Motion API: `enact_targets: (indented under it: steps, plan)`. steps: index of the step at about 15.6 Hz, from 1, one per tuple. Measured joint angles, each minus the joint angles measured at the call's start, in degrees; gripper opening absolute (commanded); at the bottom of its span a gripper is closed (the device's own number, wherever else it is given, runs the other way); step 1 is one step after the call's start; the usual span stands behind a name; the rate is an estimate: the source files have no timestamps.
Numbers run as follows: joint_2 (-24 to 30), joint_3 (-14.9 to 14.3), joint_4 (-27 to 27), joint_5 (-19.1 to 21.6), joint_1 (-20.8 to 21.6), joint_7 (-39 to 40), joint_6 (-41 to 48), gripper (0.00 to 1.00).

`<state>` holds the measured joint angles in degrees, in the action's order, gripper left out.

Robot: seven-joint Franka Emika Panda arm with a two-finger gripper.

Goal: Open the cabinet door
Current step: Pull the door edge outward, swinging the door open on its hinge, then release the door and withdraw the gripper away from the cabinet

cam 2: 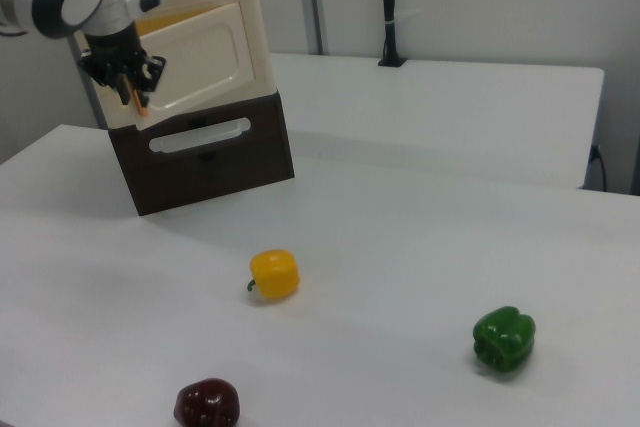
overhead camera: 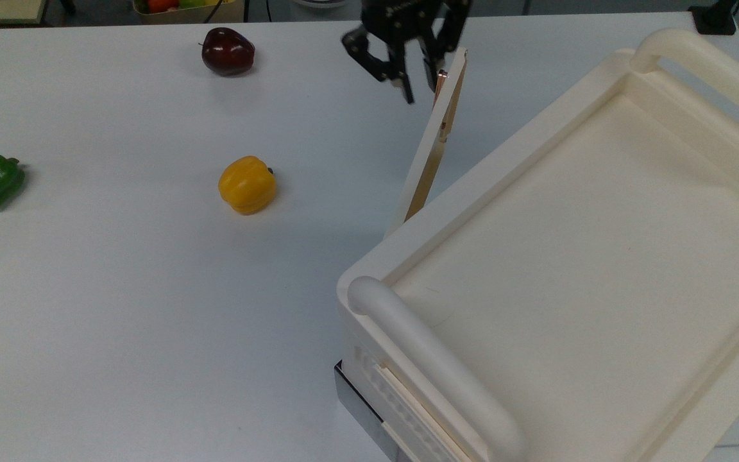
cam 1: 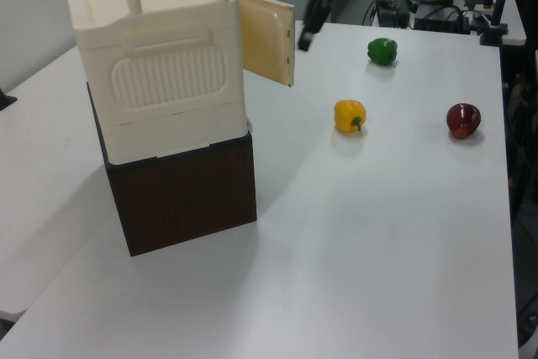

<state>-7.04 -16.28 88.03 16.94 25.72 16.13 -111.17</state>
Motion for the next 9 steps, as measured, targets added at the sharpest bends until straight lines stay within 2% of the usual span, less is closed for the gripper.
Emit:
enact_targets:
  steps: [3, 5, 7, 9]
  plan:
    - [3.18, -7.39, -0.06, -0.19, -0.49, 0.0, 10.84, 1.0]
    - [3.74, -11.42, 0.0, -0.36, -1.04, 0.0, 13.71, 1.0]
    - [3.52, -14.12, 0.12, -1.91, -1.91, 0.0, 15.47, 1.0]
    - [3.31, -15.06, 0.16, -4.78, -3.13, 0.0, 17.03, 1.0]
